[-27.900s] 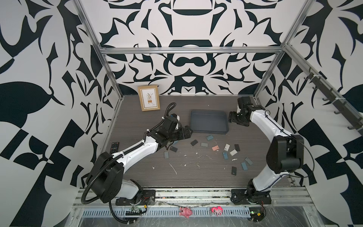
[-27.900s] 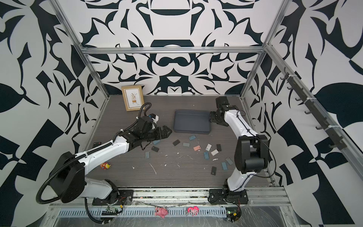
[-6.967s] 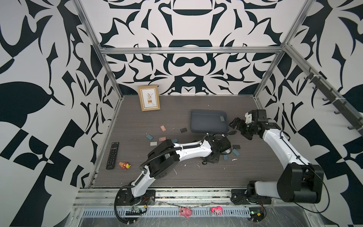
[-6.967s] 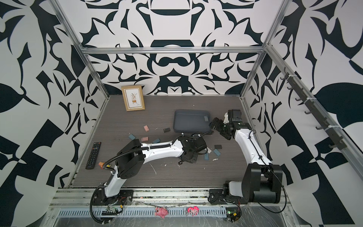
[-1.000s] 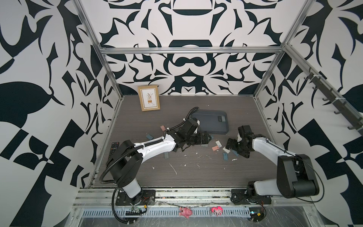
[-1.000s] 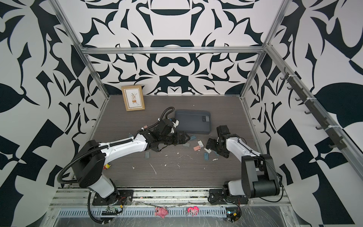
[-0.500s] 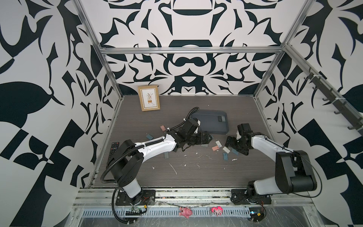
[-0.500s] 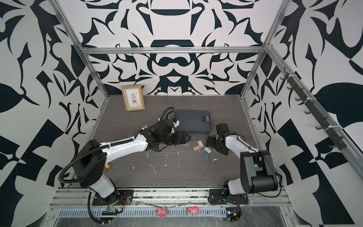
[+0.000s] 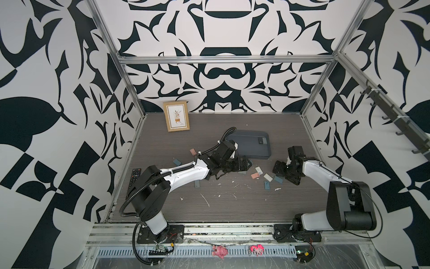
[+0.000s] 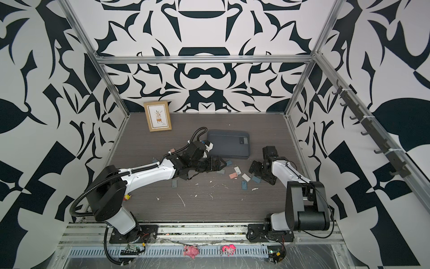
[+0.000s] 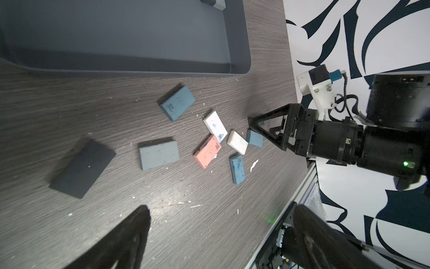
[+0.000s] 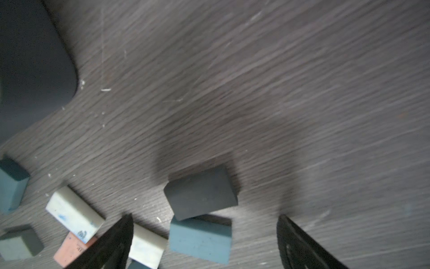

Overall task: Put the eraser in the storage box
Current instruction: Pick up the eraser from the center of the board.

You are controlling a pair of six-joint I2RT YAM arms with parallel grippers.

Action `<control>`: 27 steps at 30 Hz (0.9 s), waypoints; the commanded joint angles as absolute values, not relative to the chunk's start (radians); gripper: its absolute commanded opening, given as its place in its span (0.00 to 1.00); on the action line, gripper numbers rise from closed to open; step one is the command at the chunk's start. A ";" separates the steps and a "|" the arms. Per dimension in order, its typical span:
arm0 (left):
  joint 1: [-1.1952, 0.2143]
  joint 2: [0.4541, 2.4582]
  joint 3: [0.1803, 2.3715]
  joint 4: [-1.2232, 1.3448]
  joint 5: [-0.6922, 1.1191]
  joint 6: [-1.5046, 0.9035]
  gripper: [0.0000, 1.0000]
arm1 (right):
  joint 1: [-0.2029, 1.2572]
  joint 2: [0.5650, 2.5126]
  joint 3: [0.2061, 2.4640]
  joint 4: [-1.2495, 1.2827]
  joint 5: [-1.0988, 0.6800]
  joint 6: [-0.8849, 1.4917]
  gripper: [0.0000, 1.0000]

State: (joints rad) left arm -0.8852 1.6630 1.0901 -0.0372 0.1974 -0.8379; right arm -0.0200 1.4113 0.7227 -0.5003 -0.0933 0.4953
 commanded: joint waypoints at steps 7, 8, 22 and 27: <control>-0.891 1.683 1.096 -0.026 0.203 -0.845 0.99 | -0.011 1.412 0.707 -0.474 -0.172 0.574 0.96; -0.891 1.685 1.099 -0.026 0.203 -0.844 0.99 | -0.010 1.409 0.708 -0.470 -0.172 0.577 0.96; -0.891 1.683 1.112 -0.048 0.192 -0.833 0.99 | -0.009 1.571 0.803 -0.387 -0.178 0.560 0.96; -0.891 1.697 1.125 -0.049 0.195 -0.834 0.99 | 0.000 1.604 0.853 -0.393 -0.177 0.554 0.95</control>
